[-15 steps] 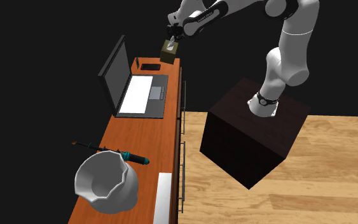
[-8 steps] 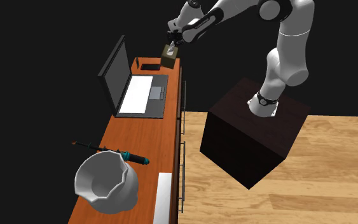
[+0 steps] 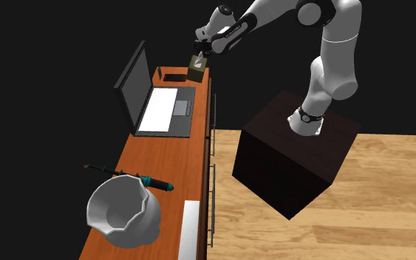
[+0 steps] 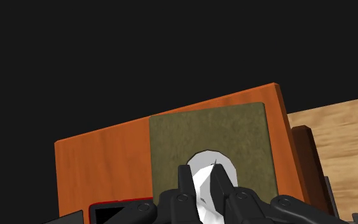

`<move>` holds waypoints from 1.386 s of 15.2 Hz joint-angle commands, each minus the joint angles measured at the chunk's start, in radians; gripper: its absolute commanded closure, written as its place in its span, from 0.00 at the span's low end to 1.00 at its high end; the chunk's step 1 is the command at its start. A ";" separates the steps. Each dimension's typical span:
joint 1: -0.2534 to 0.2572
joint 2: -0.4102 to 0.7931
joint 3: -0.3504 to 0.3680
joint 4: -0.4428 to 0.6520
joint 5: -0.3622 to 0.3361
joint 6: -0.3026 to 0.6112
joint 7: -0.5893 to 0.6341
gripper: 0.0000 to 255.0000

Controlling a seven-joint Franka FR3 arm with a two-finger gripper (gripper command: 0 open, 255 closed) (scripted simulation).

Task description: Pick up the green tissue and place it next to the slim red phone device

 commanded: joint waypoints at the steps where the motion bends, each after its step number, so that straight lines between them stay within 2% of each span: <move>1: 0.000 0.000 0.000 0.000 0.000 0.001 0.000 1.00; 3: 0.000 0.000 0.000 0.000 0.000 0.001 0.000 1.00; 4: 0.000 0.000 0.000 0.000 0.000 0.001 0.000 0.00; 9: 0.000 0.000 0.000 0.000 0.000 0.001 0.000 0.00; 13: 0.162 -0.143 -0.155 -0.071 -0.172 -0.063 0.124 0.00; 21: 0.158 -0.144 -0.152 -0.071 -0.174 -0.063 0.126 0.00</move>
